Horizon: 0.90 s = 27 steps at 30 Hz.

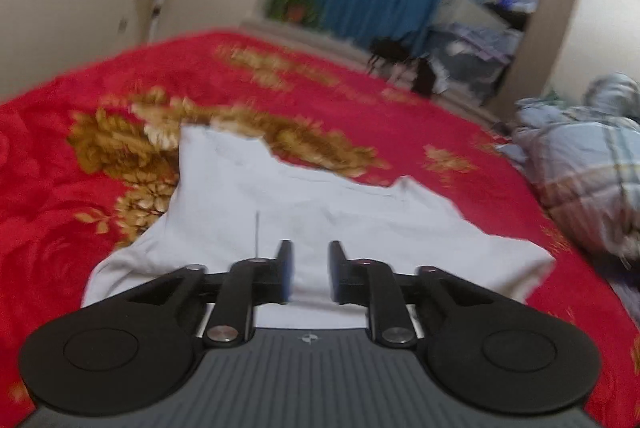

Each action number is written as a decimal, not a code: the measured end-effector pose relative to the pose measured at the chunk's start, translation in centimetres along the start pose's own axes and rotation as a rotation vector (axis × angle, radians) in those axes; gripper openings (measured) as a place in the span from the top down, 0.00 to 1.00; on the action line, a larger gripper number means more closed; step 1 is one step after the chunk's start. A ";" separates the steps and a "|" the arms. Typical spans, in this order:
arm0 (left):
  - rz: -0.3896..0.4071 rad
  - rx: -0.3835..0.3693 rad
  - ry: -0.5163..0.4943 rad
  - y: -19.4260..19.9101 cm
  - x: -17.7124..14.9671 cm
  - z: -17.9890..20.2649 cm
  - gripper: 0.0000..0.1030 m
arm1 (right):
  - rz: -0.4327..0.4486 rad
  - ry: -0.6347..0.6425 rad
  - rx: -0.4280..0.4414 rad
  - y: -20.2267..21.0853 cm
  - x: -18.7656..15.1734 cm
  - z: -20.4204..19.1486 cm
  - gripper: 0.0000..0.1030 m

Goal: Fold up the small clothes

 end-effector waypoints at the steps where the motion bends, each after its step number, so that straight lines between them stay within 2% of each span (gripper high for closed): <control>1: -0.036 0.015 0.022 -1.4 1.1 -0.2 0.60 | 0.001 0.016 -0.027 -0.4 0.3 0.0 0.77; 2: -0.077 0.034 0.044 -3.0 2.0 -0.6 0.55 | 0.004 0.018 -0.032 -0.8 0.6 0.0 0.77; 5: -0.183 0.103 0.076 -6.5 2.6 -1.3 0.58 | 0.003 0.002 -0.017 -1.6 1.7 0.7 0.77; 6: -0.186 0.103 0.062 -7.0 2.4 -1.2 0.72 | 0.004 -0.003 -0.027 -1.6 2.0 1.0 0.77; 8: -0.185 0.097 -0.031 -7.3 2.4 -0.3 0.95 | 0.003 -0.027 -0.038 -1.9 2.6 1.6 0.77; 9: -0.177 0.101 -0.078 -6.9 2.8 -0.1 0.95 | 0.004 -0.047 -0.039 -2.2 2.9 2.2 0.77; 10: -0.151 0.097 -0.100 -6.3 3.5 -0.2 0.95 | 0.005 -0.060 -0.041 -2.5 3.2 2.6 0.77; 12: -0.052 0.061 -0.090 -3.2 5.7 -1.7 0.96 | 0.004 -0.080 -0.053 -3.2 3.6 3.3 0.77; 15: 0.082 0.085 -0.076 1.7 8.3 -4.8 0.95 | -0.018 -0.122 -0.050 -4.4 3.9 4.4 0.77; 16: 0.067 0.079 -0.073 2.4 8.8 -5.9 0.94 | -0.032 -0.136 -0.044 -4.9 3.9 4.7 0.77; 18: -0.039 0.079 -0.092 3.1 9.1 -8.1 0.91 | -0.071 -0.149 -0.024 -6.0 3.8 5.0 0.77; 19: -0.040 0.086 -0.110 3.8 9.0 -8.9 0.90 | -0.089 -0.152 -0.020 -6.6 3.8 5.0 0.77; 21: -0.003 0.097 -0.143 5.3 8.5 -10.3 0.77 | -0.115 -0.155 -0.023 -7.6 3.8 5.0 0.77; 25: 0.060 0.057 -0.098 5.9 6.6 -12.7 0.70 | -0.160 -0.134 -0.021 -9.6 3.9 4.3 0.77; 27: 0.003 0.032 -0.049 4.3 6.1 -13.1 0.69 | -0.179 -0.115 -0.020 -10.4 3.9 3.8 0.77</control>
Point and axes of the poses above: each gripper's, at about its wrist camera, not at the fingertips, and y roughly against the way its jaws point, z to its right, x to its top, the point moved 1 cm from there along -y, roughly the way its jaws point, and after that the axes turned 15 degrees about -z, right-handed, at the moved point
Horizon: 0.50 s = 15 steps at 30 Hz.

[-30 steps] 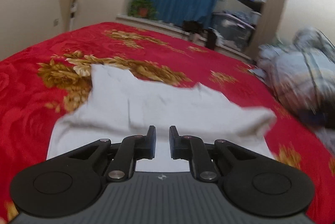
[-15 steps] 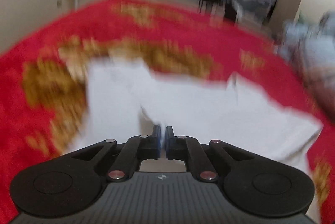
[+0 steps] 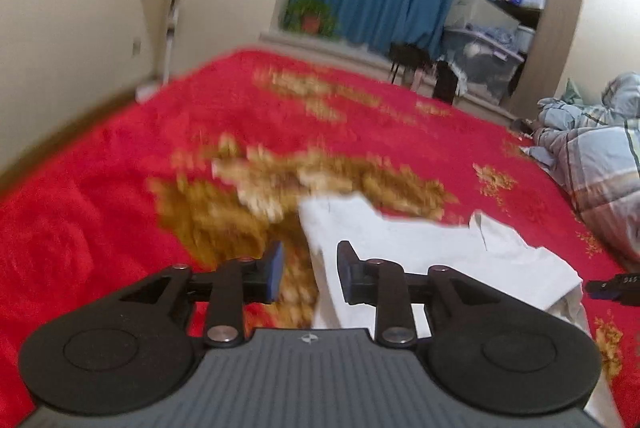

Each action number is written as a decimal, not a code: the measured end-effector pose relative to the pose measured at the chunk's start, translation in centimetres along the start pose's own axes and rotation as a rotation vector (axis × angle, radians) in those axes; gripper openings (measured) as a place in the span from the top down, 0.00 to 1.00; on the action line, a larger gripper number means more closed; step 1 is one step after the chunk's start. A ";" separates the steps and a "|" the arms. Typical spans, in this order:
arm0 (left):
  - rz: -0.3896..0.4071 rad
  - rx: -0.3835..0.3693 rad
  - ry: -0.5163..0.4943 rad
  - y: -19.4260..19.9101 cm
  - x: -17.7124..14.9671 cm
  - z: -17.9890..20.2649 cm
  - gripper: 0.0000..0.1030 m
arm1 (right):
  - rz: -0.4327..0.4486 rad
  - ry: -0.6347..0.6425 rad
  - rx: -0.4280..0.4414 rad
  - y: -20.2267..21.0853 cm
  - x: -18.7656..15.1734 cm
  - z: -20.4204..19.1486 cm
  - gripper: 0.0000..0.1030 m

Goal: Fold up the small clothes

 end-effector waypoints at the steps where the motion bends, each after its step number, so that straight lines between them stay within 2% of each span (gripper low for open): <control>1: -0.027 -0.027 0.010 -0.6 0.3 0.9 0.69 | -0.008 0.026 -0.009 -0.4 0.0 -0.4 0.76; 2: -0.037 -0.067 -0.002 -1.1 0.3 1.2 0.61 | -0.016 0.062 -0.028 -0.7 -0.2 -0.7 0.72; 3: -0.041 -0.095 -0.031 -1.6 0.3 1.8 0.43 | -0.023 0.116 -0.068 -1.1 -0.3 -1.3 0.70; 4: -0.050 -0.094 -0.053 -2.3 0.2 2.3 0.37 | -0.025 0.168 -0.110 -1.4 -0.5 -1.9 0.68; 6: -0.104 -0.084 -0.073 -4.0 -0.3 3.0 0.35 | -0.011 0.264 -0.194 -2.0 -0.9 -2.7 0.64; 8: -0.162 -0.086 -0.066 -5.7 -0.9 3.2 0.36 | -0.002 0.316 -0.231 -2.7 -0.9 -3.2 0.64; 10: -0.205 -0.056 -0.068 -7.2 -1.3 3.3 0.45 | -0.007 0.331 -0.249 -3.6 -0.8 -3.1 0.64; 11: -0.214 -0.039 -0.081 -7.9 -1.6 3.4 0.55 | -0.005 0.333 -0.266 -4.0 -0.7 -2.9 0.63; 12: -0.218 -0.018 -0.106 -8.4 -1.9 3.6 0.70 | -0.004 0.331 -0.282 -4.4 -0.6 -2.7 0.62; 14: -0.193 0.046 -0.154 -8.6 -1.9 3.7 0.93 | -0.015 0.328 -0.283 -4.8 -0.4 -2.3 0.63; 15: -0.172 0.046 -0.152 -8.3 -1.5 3.5 0.96 | -0.018 0.330 -0.278 -4.9 -0.4 -2.1 0.70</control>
Point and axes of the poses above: each gripper's, at about its wrist camera, not at the fingertips, and y roughly against the way its jaws point, z to its right, x to its top, the point moved 1 cm from there along -y, roughly the way its jaws point, and after that the axes turned 15 degrees about -z, right-handed, at the moved point
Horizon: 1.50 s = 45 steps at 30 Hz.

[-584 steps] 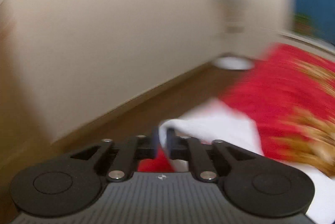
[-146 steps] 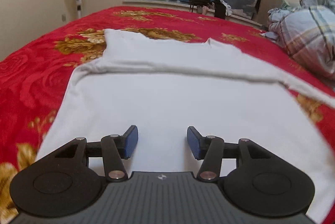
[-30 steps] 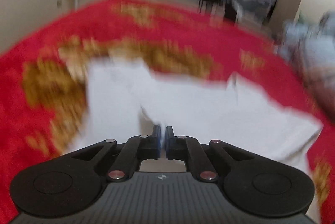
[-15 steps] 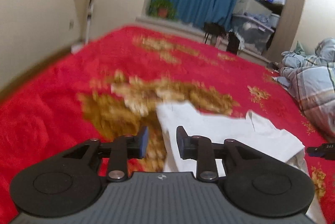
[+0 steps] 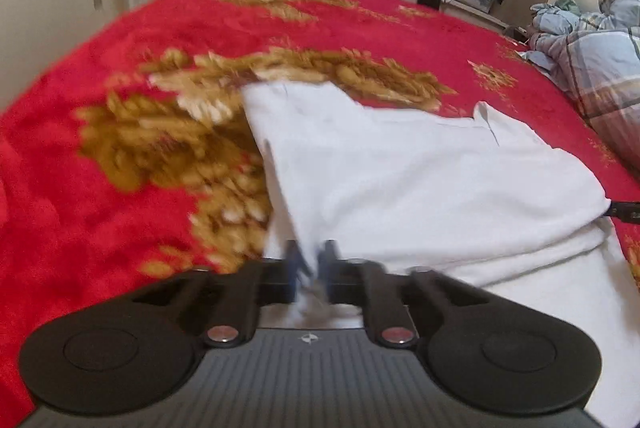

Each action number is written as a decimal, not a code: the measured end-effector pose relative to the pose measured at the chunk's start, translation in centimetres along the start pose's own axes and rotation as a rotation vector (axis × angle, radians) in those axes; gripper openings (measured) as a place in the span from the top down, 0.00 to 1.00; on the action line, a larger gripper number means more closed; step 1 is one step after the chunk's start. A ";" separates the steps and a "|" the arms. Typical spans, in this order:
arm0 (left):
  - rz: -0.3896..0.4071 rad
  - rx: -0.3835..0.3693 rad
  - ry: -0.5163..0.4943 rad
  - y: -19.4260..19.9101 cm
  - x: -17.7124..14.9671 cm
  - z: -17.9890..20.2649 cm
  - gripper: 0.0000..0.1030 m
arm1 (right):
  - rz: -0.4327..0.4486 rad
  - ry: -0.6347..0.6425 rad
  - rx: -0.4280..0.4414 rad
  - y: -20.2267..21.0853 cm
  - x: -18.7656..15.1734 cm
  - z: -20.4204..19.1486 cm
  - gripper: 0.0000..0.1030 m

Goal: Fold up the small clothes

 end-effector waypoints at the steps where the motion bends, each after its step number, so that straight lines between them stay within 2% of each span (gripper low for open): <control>1: 0.028 -0.009 0.015 0.7 0.4 -0.3 0.96 | -0.002 0.000 0.012 0.0 0.0 0.1 0.78; 3: 0.104 -0.021 0.043 2.9 1.0 -0.7 0.96 | 0.019 -0.026 0.018 1.3 0.1 0.3 0.97; 5: 0.133 0.000 0.052 3.9 1.2 -0.7 0.96 | 0.052 -0.004 0.025 2.5 0.1 0.1 0.98; 6: 0.104 0.033 0.057 3.4 1.1 -0.8 0.96 | 0.002 0.005 0.005 1.8 0.0 0.3 0.98; 8: -0.015 0.079 0.099 1.1 1.0 -1.6 0.96 | -0.137 -0.042 -0.073 -0.6 -0.4 1.6 1.00; 9: -0.070 0.061 0.135 0.2 0.8 -2.3 0.95 | -0.185 -0.049 -0.097 -1.4 -0.6 2.2 1.00; 10: -0.090 0.041 0.162 0.0 0.8 -2.7 0.95 | -0.190 -0.044 -0.095 -1.3 -0.7 2.6 1.00; 11: -0.069 0.027 0.172 0.5 1.0 -2.8 0.94 | -0.182 -0.042 -0.095 -0.8 -0.5 2.8 1.00; 14: 0.074 0.062 0.134 3.0 1.8 -2.1 0.88 | -0.041 -0.101 -0.042 2.9 0.4 3.9 1.00; 16: 0.136 0.038 0.113 3.8 1.9 -1.3 0.88 | 0.111 -0.151 0.065 5.2 1.0 4.2 0.99; 18: 0.128 -0.013 0.076 3.4 1.7 -0.4 0.88 | 0.179 -0.174 0.206 5.4 1.6 3.8 0.97; 20: 0.070 0.002 0.035 1.8 1.3 0.2 0.85 | 0.161 -0.171 0.285 3.9 1.7 3.0 0.97; 21: 0.002 0.023 0.023 0.4 1.1 0.3 0.85 | 0.120 -0.163 0.287 2.6 1.7 2.5 0.97; 22: -0.063 0.028 0.035 -0.8 0.8 -0.1 0.85 | 0.046 -0.149 0.242 0.9 1.6 2.1 0.97; 23: -0.057 0.005 0.059 -0.8 0.5 -0.5 0.85 | -0.024 -0.138 0.182 -0.6 1.3 1.8 0.97; 24: -0.046 -0.006 0.070 -0.3 0.8 -0.6 0.84 | -0.035 -0.142 0.151 -1.4 0.8 2.0 0.97; 26: 0.005 -0.016 0.051 1.1 1.0 -0.3 0.81 | -0.022 -0.177 0.157 -0.5 1.0 2.6 0.95; 28: 0.053 -0.015 0.035 1.6 0.7 -0.3 0.70 | 0.072 -0.182 0.217 1.4 1.1 2.9 0.92; 29: 0.036 -0.001 0.028 1.1 0.5 -0.1 0.67 | 0.099 -0.160 0.213 1.7 0.9 2.7 0.92; 31: -0.074 0.021 0.023 -0.9 -0.1 -0.3 0.65 | 0.030 -0.133 0.166 0.4 0.6 2.3 0.90; 32: -0.047 0.027 0.024 -0.3 -0.4 -0.3 0.64 | -0.031 -0.142 0.149 -0.6 -0.2 2.6 0.87; 33: -0.033 0.044 0.023 0.9 -0.2 0.0 0.64 | -0.031 -0.179 0.145 -0.7 -0.8 3.1 0.79; 35: 0.045 0.003 0.033 4.3 0.0 0.1 0.63 | -0.039 -0.253 0.148 1.2 -1.1 4.1 0.72; 37: 0.128 -0.039 0.047 8.2 -0.3 0.1 0.54 | 0.016 -0.290 0.193 5.0 -2.1 4.9 0.72; 41: 0.241 -0.024 0.054 15.8 -2.3 0.4 0.41 | 0.101 -0.255 0.190 13.1 -4.2 5.7 0.72; 45: 0.301 -0.029 0.069 21.6 -8.3 0.8 0.40 | 0.154 -0.227 0.225 19.0 -8.4 6.7 0.72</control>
Point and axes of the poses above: each gripper's, at about its wrist camera, not at the fingertips, and y roughly against the way its jaws point, z to its right, x to its top, the point moved 1 cm from there along -y, roughly the way its jaws point, and after that the axes turned 15 degrees about -z, right-handed, at the moved point
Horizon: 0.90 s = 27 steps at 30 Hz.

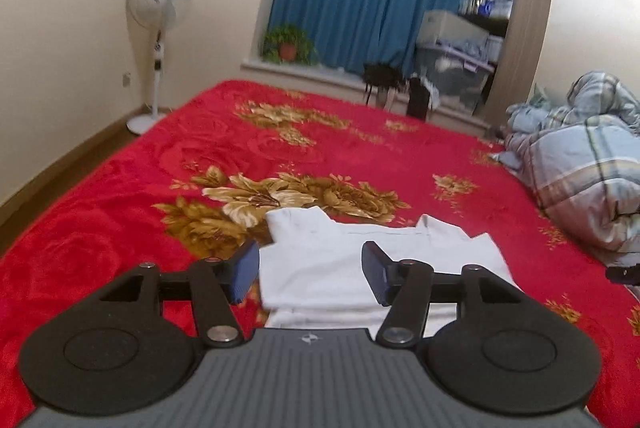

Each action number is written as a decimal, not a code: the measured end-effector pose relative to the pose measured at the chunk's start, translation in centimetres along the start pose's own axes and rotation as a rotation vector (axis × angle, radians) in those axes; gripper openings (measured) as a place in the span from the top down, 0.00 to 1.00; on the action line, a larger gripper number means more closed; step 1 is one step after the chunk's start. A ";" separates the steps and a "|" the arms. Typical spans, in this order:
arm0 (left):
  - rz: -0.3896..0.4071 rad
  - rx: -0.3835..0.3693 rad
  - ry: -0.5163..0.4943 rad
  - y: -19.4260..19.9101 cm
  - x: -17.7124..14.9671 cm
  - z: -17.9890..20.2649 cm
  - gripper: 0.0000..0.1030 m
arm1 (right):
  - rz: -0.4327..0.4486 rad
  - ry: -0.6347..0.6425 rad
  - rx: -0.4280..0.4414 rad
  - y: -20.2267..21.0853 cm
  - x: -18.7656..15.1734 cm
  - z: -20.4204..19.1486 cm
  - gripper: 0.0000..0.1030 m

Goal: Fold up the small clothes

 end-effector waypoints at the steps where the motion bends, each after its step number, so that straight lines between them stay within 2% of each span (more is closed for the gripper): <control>1: -0.003 0.001 0.003 1.6 -1.7 0.1 0.40 | -0.003 -0.002 0.005 1.4 -1.4 0.2 0.72; 2: -0.017 0.005 0.004 2.4 -3.1 0.1 0.40 | -0.012 -0.009 0.008 1.8 -1.8 0.5 0.72; 5: -0.094 0.047 0.035 3.6 -7.4 -0.3 0.40 | -0.082 -0.032 0.004 3.2 -6.2 0.8 0.71; 7: -0.195 0.056 0.081 3.1 -10.2 -1.0 0.40 | -0.128 -0.043 -0.013 3.1 -9.2 1.3 0.71; 10: -0.390 0.072 0.159 1.1 -13.8 -2.1 0.43 | -0.211 -0.081 -0.038 1.3 -12.4 1.4 0.71; 12: -0.509 0.034 0.203 -0.7 -15.2 -2.7 0.51 | -0.295 -0.071 -0.067 -0.1 -14.1 1.8 0.71; 14: -0.578 -0.017 0.236 -2.1 -15.9 -3.3 0.55 | -0.362 -0.094 -0.068 -1.4 -14.9 2.5 0.71; 16: -0.589 -0.007 0.229 -2.5 -16.4 -3.4 0.58 | -0.384 -0.146 -0.086 -1.9 -15.4 3.3 0.71; 19: -0.583 0.027 0.156 -2.3 -16.7 -2.5 0.61 | -0.429 -0.186 -0.111 -2.9 -16.0 4.0 0.71; 21: -0.580 0.044 0.119 -2.2 -16.9 -1.9 0.64 | -0.450 -0.171 -0.124 -3.5 -16.2 3.9 0.71; 27: -0.577 0.067 0.060 -2.2 -16.9 -1.5 0.65 | -0.440 -0.095 -0.141 -3.7 -16.8 2.7 0.69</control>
Point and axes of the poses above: each gripper's, at about its wrist camera, not at the fingertips, and y roughly against the way its jaws point, z to its right, x to its top, the point moved 1 cm from there along -y, roughly the way its jaws point, and after that the axes turned 15 degrees about -z, right-handed, at the moved point
